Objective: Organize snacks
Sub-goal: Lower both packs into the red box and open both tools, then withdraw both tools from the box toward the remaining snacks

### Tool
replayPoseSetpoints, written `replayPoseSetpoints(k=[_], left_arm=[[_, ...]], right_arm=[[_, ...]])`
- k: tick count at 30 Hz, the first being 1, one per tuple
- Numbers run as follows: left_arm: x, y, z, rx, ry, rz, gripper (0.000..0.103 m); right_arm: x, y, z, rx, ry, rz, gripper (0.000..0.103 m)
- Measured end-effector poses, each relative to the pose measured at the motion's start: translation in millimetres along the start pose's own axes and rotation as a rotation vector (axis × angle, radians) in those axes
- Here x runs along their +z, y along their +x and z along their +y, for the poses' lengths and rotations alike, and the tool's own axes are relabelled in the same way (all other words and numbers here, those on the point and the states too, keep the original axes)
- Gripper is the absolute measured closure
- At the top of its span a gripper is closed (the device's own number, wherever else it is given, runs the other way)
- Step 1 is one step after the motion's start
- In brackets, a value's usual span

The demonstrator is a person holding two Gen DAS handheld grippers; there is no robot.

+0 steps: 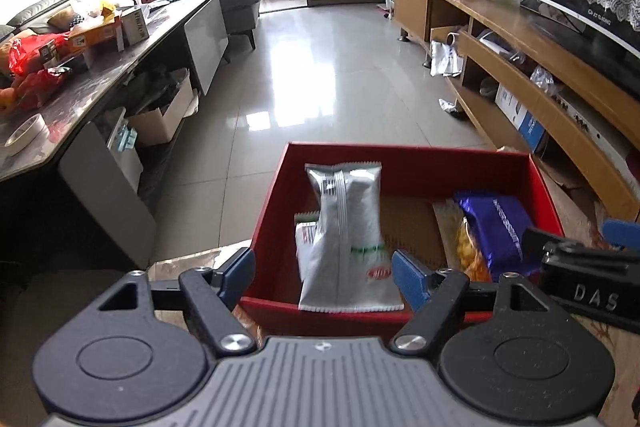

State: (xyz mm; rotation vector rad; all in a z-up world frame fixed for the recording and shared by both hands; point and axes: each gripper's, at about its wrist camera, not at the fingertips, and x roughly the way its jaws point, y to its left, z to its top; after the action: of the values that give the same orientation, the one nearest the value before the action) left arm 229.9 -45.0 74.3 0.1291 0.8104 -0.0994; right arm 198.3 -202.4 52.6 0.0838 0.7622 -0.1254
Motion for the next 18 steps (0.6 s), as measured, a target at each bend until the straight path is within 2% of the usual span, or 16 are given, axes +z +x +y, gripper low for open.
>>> replayPoseSetpoints(k=[9, 18], left_arm=[[-19, -14, 7, -0.011, 0.018, 0.018, 0.029], [-55, -6, 19, -0.037, 0.031, 0.14, 0.029]], right_arm=[[-13, -16, 5, -0.023, -0.017, 0.025, 0.013], [-50, -28, 16, -0.05, -0.124, 0.096, 0.013]])
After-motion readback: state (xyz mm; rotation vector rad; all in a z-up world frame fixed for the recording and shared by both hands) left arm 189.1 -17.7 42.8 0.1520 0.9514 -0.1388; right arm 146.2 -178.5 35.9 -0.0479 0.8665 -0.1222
